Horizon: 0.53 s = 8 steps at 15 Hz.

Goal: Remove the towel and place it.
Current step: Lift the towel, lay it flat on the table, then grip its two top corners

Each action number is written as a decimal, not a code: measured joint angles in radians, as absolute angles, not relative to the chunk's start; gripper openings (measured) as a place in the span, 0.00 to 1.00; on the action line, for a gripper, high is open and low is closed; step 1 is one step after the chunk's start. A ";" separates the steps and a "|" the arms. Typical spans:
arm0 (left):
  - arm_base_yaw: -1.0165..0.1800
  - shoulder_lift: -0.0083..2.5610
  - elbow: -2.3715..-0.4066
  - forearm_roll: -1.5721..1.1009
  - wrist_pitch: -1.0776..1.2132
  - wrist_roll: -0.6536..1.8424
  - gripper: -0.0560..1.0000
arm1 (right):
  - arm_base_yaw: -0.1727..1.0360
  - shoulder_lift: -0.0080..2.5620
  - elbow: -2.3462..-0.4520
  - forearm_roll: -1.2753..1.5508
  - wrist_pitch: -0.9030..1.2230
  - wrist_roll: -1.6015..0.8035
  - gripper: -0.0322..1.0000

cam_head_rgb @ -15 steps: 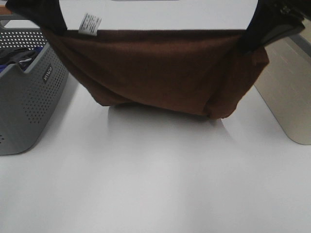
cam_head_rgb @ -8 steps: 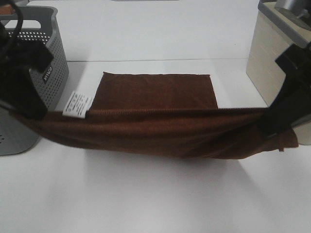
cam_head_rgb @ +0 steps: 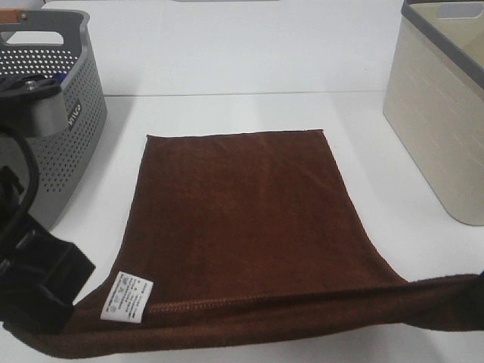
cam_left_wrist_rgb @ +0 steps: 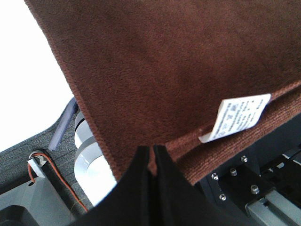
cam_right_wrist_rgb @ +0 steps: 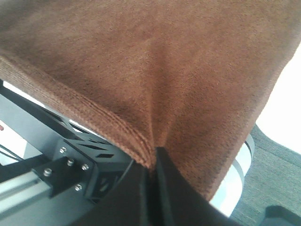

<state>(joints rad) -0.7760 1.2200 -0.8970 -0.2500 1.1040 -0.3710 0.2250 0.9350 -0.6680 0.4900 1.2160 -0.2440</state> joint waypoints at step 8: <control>-0.860 1.220 -0.887 -0.137 1.196 -0.513 0.53 | 0.216 0.877 -0.630 0.381 1.217 -0.201 0.36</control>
<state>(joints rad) -0.8600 1.2200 -0.8870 -0.1370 1.1960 -0.5130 0.2160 0.8770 -0.6300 0.3810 1.2170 -0.2010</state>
